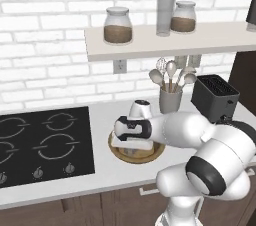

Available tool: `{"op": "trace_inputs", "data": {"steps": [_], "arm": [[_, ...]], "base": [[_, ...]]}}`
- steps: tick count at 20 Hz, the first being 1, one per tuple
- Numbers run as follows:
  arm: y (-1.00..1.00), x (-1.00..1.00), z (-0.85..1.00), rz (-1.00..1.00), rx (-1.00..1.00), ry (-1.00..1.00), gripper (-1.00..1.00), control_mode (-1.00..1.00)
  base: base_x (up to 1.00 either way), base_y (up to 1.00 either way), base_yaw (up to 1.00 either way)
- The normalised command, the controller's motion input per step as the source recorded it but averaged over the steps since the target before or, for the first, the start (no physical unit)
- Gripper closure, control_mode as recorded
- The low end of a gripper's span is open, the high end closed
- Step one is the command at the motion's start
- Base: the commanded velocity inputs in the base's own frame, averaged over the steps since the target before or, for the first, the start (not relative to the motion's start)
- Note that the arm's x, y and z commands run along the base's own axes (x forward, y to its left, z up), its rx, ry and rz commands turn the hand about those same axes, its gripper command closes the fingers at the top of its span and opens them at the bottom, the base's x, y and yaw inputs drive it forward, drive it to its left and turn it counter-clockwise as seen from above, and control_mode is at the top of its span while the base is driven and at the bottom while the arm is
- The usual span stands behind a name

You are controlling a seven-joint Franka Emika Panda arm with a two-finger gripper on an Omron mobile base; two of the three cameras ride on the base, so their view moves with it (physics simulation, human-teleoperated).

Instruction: Grab a lemon wedge from the fridge and one ice cube from the ice bowl, and put them in the glass of lemonade.

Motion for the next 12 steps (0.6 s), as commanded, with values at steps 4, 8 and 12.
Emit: {"op": "trace_inputs", "data": {"steps": [4, 8, 12], "arm": [[0.00, -0.02, -0.01, 0.00, 0.00, 0.00, 1.00, -1.00], [0.00, 0.00, 0.00, 0.00, 0.00, 0.00, 1.00, -1.00], [-0.09, -0.04, 0.31, 0.00, 0.00, -0.05, 1.00, -1.00]], "base": [[0.00, 0.00, 0.00], [0.00, 0.00, 0.00], [0.00, 0.00, 0.00]]}}
